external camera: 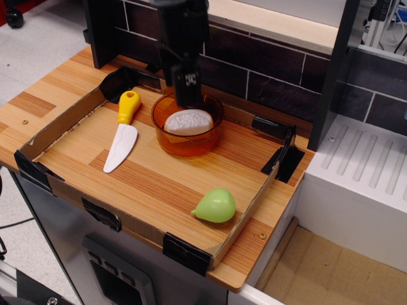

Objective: Take sushi out of pot

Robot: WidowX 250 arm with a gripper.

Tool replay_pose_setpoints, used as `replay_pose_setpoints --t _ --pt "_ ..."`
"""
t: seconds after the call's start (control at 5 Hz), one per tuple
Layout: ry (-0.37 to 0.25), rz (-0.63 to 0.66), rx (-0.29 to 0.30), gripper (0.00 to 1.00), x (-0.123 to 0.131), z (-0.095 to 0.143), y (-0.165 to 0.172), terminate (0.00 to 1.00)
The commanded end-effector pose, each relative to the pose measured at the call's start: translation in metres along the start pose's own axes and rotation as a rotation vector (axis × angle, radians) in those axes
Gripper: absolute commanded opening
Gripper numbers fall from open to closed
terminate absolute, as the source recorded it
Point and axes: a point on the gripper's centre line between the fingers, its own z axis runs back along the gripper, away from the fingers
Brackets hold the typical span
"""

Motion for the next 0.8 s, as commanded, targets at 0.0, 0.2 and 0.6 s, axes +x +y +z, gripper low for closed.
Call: replay_pose_setpoints --t 0.0,0.2,0.6 --pt "0.017 -0.025 0.055 1.0 0.0 -0.012 -0.006 0.0" --pt "0.032 -0.023 0.074 1.0 0.0 -0.02 -0.005 0.0" --pt "0.039 -0.026 0.084 0.0 -0.005 -0.025 -0.004 0.0"
